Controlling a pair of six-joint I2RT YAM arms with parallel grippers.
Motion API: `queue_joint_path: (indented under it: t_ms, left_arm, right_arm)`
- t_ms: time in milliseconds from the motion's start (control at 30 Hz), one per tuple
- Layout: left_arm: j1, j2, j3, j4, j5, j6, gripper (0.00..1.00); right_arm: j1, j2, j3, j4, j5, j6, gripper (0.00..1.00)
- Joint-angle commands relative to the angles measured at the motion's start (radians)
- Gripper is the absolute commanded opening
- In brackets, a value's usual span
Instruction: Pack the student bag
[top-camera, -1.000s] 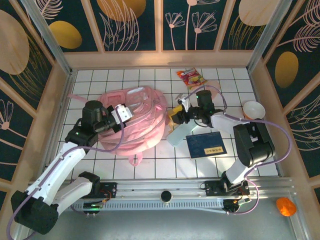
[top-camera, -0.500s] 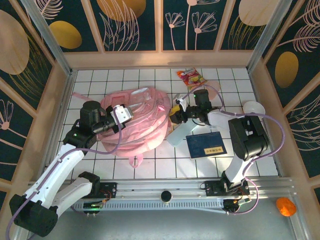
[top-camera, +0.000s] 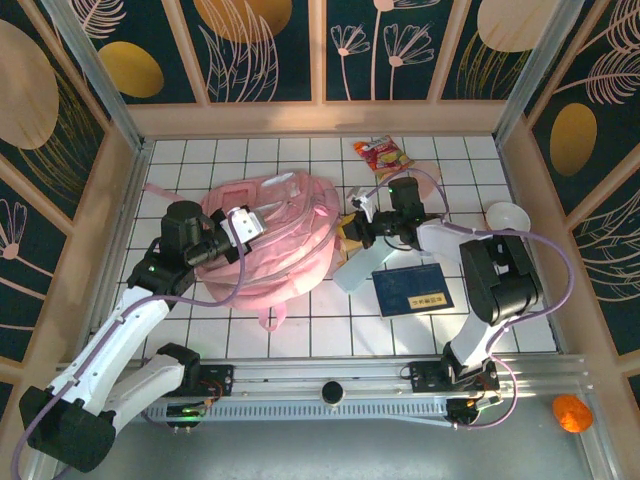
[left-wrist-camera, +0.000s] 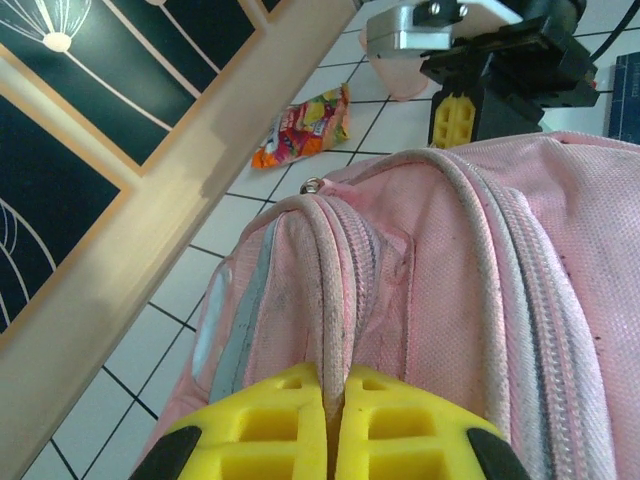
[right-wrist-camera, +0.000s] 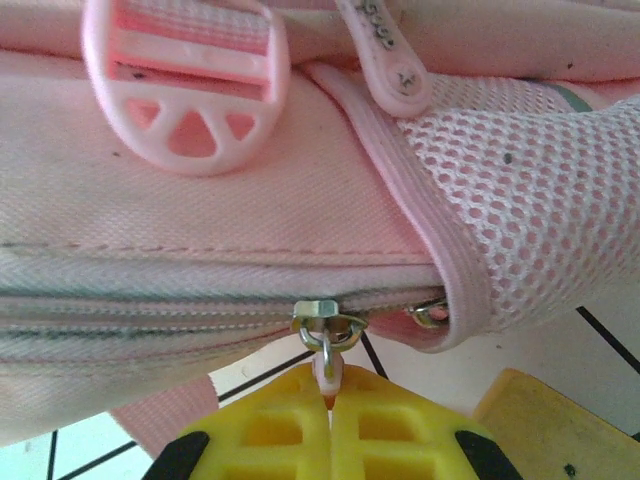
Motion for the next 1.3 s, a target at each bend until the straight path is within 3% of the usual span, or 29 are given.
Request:
queue_joint_path:
  t_ms: [0,333,567,933,1167,1267]
  left_arm:
    - [0.003,-0.006,0.045,0.118,-0.059,0.018,0.0]
    - [0.004,0.049,0.047,0.13,-0.196,-0.02,0.0]
    - [0.004,0.087,0.048,0.105,-0.275,0.009,0.0]
    - [0.004,0.049,0.015,0.143,-0.005,-0.016,0.0]
    - [0.004,0.026,0.013,0.151,0.047,-0.036,0.0]
    - [0.004,0.022,0.01,0.162,0.059,-0.051,0.0]
  right_arm:
    - [0.006,-0.067,-0.011,0.021,-0.033,0.026,0.0]
    - [0.106,-0.127,0.052,-0.212,0.048,-0.038,0.0]
    - [0.132,-0.146,0.094,-0.352,0.031,-0.044,0.0]
    - [0.163,-0.13,0.078,-0.148,0.021,0.111,0.0]
    - [0.161,-0.105,0.06,-0.039,-0.008,0.175,0.01]
    - [0.16,-0.102,0.051,-0.007,-0.004,0.194,0.06]
